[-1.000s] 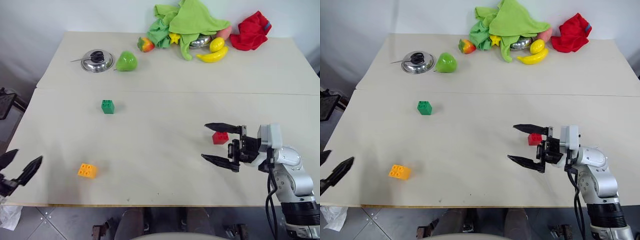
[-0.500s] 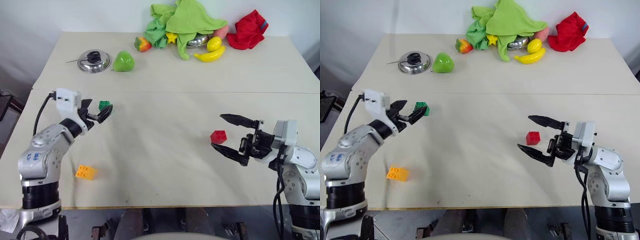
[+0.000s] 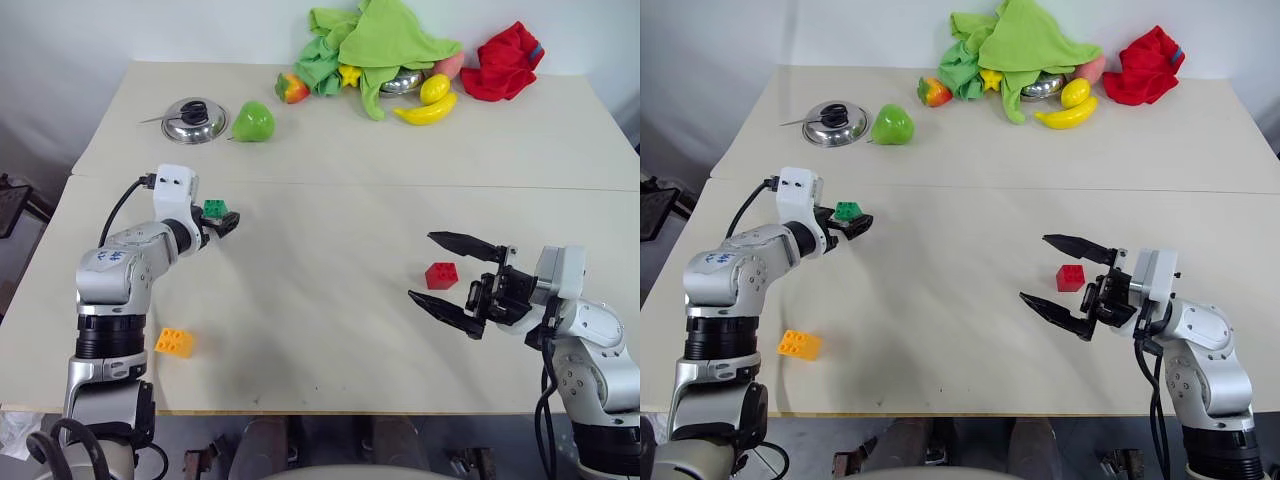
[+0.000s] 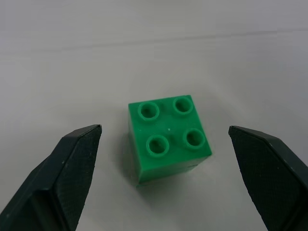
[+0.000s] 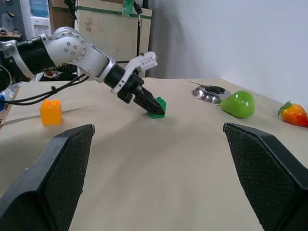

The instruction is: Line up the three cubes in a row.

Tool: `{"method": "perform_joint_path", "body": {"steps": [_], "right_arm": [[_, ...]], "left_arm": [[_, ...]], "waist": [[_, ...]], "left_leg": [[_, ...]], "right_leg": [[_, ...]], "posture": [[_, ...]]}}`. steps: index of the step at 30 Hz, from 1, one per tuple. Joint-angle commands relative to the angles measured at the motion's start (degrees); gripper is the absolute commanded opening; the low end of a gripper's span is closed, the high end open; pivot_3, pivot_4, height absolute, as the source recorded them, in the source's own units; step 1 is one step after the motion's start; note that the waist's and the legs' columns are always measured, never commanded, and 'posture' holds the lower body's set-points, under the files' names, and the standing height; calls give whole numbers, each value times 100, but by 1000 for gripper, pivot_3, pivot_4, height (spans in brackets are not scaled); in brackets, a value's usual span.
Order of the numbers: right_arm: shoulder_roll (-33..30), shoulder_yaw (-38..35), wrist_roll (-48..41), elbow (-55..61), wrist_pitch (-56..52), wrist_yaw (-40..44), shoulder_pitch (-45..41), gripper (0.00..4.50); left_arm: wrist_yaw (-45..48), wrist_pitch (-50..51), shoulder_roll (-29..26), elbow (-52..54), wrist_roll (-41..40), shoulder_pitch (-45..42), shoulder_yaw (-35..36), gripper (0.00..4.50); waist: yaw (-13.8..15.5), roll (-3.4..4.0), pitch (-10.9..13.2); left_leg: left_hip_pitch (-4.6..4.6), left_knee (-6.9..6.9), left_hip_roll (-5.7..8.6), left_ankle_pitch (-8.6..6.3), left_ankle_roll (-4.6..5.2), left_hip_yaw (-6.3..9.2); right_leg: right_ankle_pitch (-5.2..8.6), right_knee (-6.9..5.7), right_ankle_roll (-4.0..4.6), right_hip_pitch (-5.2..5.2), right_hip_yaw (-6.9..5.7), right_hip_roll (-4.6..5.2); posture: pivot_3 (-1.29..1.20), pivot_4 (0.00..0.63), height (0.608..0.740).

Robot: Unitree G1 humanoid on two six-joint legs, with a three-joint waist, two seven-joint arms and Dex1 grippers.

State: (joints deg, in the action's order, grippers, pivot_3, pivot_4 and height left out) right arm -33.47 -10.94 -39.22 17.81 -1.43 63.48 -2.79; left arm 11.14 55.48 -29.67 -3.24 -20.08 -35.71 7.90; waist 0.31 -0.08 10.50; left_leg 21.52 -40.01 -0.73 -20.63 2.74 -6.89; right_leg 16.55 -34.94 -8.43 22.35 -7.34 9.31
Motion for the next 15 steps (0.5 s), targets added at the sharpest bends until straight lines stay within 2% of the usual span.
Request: {"method": "perform_joint_path", "body": {"steps": [1,9,13,14,15], "right_arm": [[48,-37,-18,214,38,-58,80,4500],[94,-95,56,141,223,21,264,4500],[3,-251,59,89,282,83,396,4500],[-30,-311,58,76,296,106,433,4500],[-87,-420,46,61,321,160,506,4500]], "left_arm": [[122,-206,42,-179,133,-214,-37,3920],[544,-303,-70,-298,232,-250,-153,1512],[1559,-935,-441,-482,188,-426,-301,1526],[1944,-1212,-571,-555,192,-480,-379,1526],[2709,-1618,-753,-543,82,-553,-493,1526]], "waist": [[2,0,0],[5,0,0],[6,-2,1],[3,-2,1],[3,-2,1]], "left_leg": [[0,0,0,0,0,0],[0,0,0,1,-1,0],[0,0,1,1,-1,-1],[1,0,1,1,-1,-2],[1,-1,1,1,-1,-3]], "right_leg": [[0,0,0,0,0,0],[0,0,0,0,0,-1],[0,0,0,0,0,-1],[0,1,0,1,0,-1],[0,1,0,1,0,-3]], "posture": [[0,150,740],[0,150,740],[0,150,740],[0,150,740],[0,150,740]]}}
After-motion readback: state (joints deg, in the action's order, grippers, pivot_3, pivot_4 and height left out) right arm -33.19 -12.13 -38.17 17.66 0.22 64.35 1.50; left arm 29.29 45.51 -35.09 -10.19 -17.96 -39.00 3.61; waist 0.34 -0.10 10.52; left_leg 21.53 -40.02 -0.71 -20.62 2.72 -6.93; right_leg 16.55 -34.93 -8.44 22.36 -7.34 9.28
